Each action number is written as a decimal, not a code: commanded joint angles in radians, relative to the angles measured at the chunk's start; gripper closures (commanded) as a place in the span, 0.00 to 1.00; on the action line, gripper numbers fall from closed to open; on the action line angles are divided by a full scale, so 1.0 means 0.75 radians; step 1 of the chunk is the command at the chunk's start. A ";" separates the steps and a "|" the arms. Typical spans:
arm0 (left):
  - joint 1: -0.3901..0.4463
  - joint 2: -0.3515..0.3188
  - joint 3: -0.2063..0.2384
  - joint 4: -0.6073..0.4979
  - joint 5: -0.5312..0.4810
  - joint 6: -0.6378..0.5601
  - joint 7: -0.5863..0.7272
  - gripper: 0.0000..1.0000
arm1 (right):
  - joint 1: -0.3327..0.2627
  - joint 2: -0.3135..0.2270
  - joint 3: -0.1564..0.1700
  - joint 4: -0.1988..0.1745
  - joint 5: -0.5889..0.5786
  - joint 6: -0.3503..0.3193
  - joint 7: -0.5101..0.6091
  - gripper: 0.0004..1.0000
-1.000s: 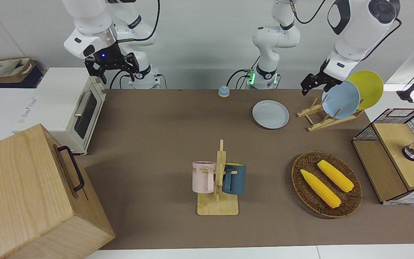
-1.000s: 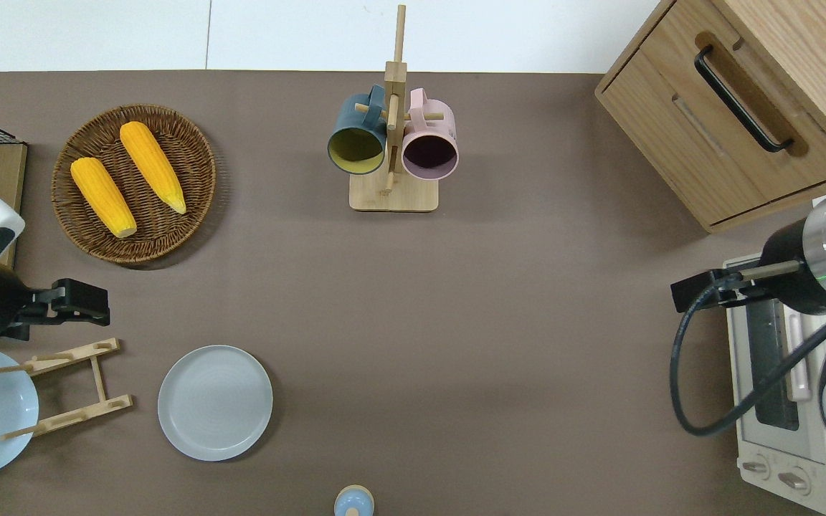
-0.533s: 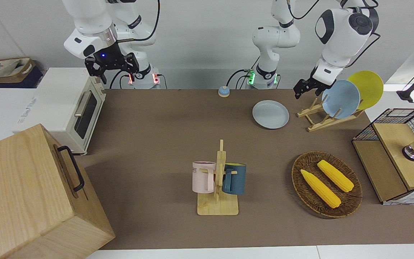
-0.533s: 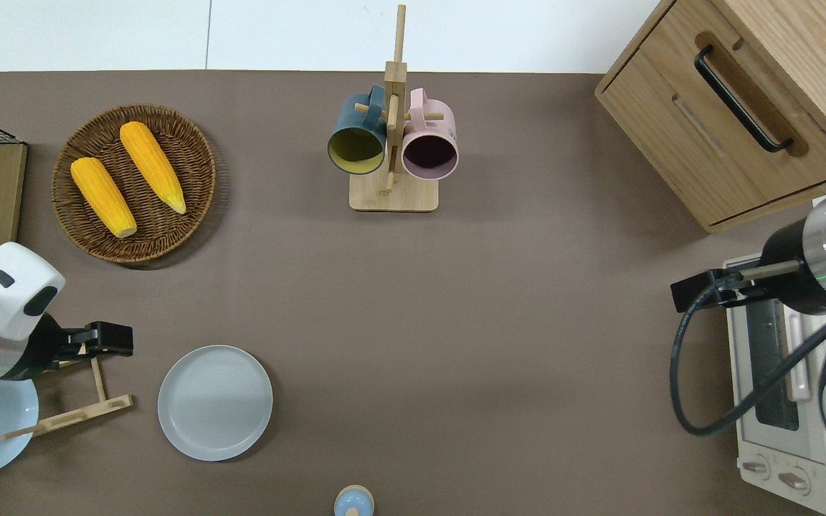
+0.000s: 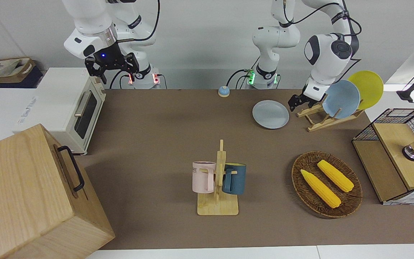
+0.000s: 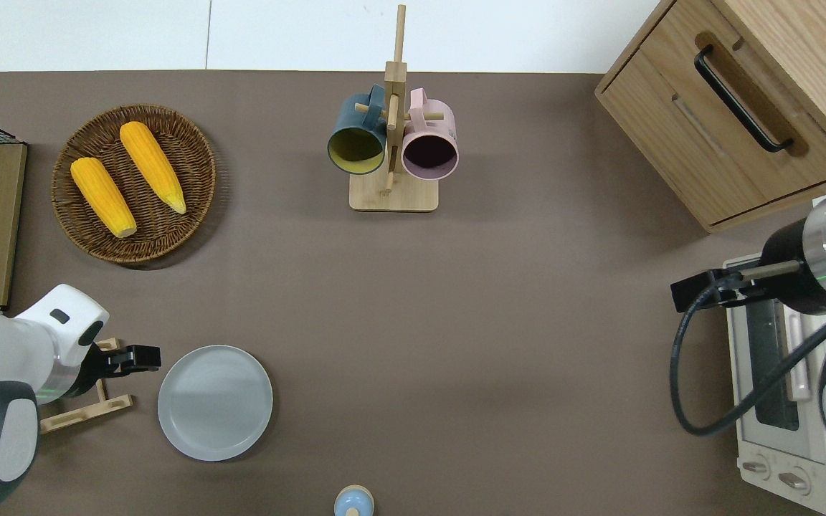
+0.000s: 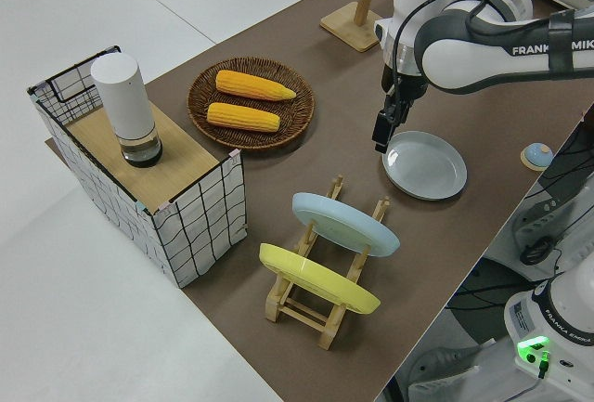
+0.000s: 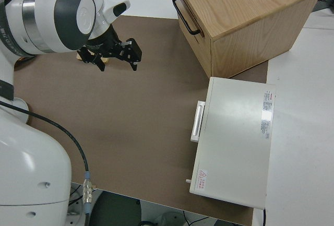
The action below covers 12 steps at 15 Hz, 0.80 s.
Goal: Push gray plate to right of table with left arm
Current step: 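Move the left gripper down beside the gray plate's edge nearest the rack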
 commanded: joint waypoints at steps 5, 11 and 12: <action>-0.003 -0.070 -0.003 -0.304 0.027 0.177 -0.020 0.01 | -0.026 -0.004 0.018 0.011 0.005 -0.019 0.003 0.02; -0.003 0.071 -0.003 -0.341 -0.036 0.281 -0.022 0.02 | -0.026 -0.004 0.018 0.011 0.005 -0.019 0.003 0.02; -0.005 0.089 -0.003 -0.341 -0.069 0.294 -0.022 0.02 | -0.026 -0.004 0.018 0.011 0.005 -0.019 0.003 0.02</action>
